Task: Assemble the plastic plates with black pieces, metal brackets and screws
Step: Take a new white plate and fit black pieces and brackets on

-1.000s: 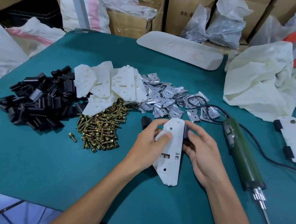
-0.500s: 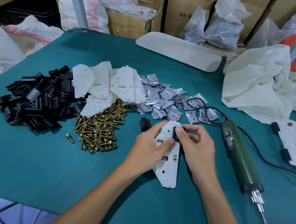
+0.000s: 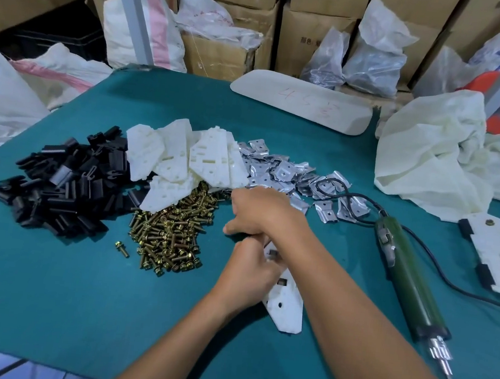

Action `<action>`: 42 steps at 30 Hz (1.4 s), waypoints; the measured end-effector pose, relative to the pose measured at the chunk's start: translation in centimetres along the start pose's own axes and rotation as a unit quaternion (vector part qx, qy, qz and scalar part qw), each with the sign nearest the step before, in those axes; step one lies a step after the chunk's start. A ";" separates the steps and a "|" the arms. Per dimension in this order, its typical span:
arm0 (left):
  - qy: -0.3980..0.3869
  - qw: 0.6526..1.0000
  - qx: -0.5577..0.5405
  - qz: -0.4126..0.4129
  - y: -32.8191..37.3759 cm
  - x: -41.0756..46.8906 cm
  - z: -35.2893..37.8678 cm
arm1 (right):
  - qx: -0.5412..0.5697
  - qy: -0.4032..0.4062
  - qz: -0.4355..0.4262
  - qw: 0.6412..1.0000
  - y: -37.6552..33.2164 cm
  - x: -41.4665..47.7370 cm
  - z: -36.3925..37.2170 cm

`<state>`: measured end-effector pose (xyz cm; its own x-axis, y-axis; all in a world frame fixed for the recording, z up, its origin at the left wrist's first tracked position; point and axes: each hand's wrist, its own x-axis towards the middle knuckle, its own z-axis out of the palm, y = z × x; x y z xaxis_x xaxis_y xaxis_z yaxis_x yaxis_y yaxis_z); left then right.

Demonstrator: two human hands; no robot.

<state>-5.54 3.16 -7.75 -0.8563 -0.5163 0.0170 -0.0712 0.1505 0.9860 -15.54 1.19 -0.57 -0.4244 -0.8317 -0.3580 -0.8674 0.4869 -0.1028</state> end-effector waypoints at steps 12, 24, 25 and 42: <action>0.003 1.000 -0.022 -0.012 -0.5 0.8 -0.6 | 0.384 0.116 0.019 0.916 2.5 -2.4 -0.6; 0.083 0.971 -0.214 -0.062 -0.9 1.7 -1.3 | 0.730 0.165 0.103 0.655 7.4 -13.0 8.0; 0.086 0.971 -0.215 -0.065 -0.8 1.6 -1.3 | 0.731 0.154 0.112 0.655 7.2 -13.1 8.4; 0.143 0.980 -0.132 -0.051 -1.1 1.3 -0.6 | 0.549 0.252 0.151 0.783 5.1 -13.1 10.9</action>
<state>-6.26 1.84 -8.71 -0.6710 -0.7376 -0.0749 0.0186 -0.1177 0.9929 -11.53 17.51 -6.55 -0.8558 -0.4991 -0.1361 -0.0798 0.3873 -0.9185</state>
